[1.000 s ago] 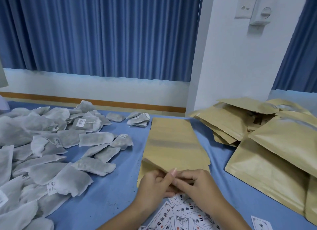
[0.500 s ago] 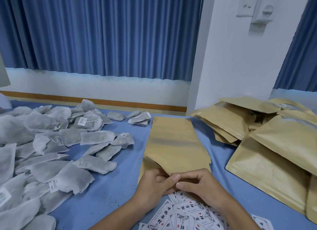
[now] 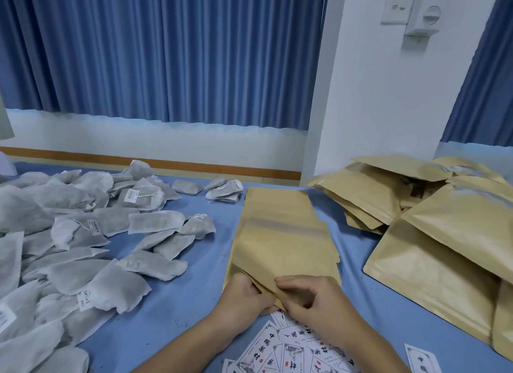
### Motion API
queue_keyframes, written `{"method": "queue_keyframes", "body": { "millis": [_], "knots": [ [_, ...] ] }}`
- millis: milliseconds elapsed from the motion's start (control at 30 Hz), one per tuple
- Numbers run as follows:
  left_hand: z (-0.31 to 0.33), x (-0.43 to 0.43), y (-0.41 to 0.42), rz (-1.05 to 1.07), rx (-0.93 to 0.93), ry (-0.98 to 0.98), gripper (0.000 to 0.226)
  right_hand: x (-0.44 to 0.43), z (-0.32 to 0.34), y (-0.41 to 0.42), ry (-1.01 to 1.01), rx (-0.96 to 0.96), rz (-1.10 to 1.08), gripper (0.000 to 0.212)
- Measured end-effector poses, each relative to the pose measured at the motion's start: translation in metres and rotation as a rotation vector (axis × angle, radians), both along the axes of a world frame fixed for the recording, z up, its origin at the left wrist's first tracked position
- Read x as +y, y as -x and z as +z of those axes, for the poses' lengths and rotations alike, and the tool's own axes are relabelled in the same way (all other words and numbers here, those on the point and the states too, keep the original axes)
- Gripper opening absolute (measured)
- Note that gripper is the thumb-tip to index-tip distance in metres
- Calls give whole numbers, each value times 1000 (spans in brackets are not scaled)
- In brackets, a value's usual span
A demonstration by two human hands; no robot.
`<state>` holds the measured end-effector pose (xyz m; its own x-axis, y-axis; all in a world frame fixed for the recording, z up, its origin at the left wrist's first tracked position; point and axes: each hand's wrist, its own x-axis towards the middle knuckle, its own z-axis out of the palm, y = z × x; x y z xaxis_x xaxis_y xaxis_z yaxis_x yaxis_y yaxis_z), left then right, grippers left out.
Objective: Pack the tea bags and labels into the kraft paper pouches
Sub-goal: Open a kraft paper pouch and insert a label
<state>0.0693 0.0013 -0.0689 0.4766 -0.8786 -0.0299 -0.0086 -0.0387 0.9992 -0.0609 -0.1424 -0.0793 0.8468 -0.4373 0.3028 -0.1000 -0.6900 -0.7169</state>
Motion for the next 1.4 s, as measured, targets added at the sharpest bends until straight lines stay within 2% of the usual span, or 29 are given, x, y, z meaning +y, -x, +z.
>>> {"method": "queue_keyframes", "body": {
  "millis": [100,167,233,300,367,433,467,567,600,633,667,700,767,800,867,967,1033,1100,1167,1200,1300,1400],
  "knots": [
    [-2,-4,-1,71,37,-28,24,10,5,-2,317,1,-52,28],
    [-1,-6,1,86,42,-67,29,15,4,-5,468,-5,-66,24],
    [3,-7,2,97,41,-101,36,18,6,-7,537,32,-93,24],
    [5,-5,6,86,1,-122,36,11,11,-7,485,-13,-215,17],
    [3,-3,13,65,-47,-129,32,1,16,-3,385,-153,-400,21],
    [0,-5,21,90,-60,-116,30,3,17,1,338,-220,-415,17],
    [1,-6,22,107,-48,-111,29,7,16,1,309,-209,-351,13],
    [3,-4,20,147,1,-99,28,17,8,-3,287,-1,-261,34],
    [3,-3,19,194,-22,-95,27,17,7,-4,270,36,-261,32],
    [2,-2,19,261,-91,-79,27,18,8,-5,240,50,-260,27],
    [3,0,19,351,-248,-53,31,19,9,-6,225,58,-268,24],
    [3,1,17,447,-500,-2,35,21,10,-6,227,60,-277,23],
    [7,1,11,590,-1142,178,29,24,11,-6,282,101,-301,22],
    [8,1,11,579,-1394,279,22,25,12,-5,307,127,-312,20],
    [12,-1,13,475,-1651,391,18,28,15,-6,291,136,-331,20],
    [8,-5,20,251,-1730,290,22,30,18,-8,237,103,-371,22],
    [8,-11,26,154,-1707,22,27,30,18,-7,220,71,-361,25],
    [18,-20,30,172,-1650,-302,31,30,19,-7,214,29,-339,32],
    [28,-33,28,171,-1514,-519,20,32,23,-8,204,-39,-333,40],
    [32,-38,26,193,-1498,-518,16,31,27,-9,198,-104,-358,44],
    [36,-49,21,211,-1672,-395,19,16,45,-13,161,-336,-544,57],
    [26,-54,22,176,-1799,-329,36,4,56,-20,134,-343,-625,52]
  ]
}}
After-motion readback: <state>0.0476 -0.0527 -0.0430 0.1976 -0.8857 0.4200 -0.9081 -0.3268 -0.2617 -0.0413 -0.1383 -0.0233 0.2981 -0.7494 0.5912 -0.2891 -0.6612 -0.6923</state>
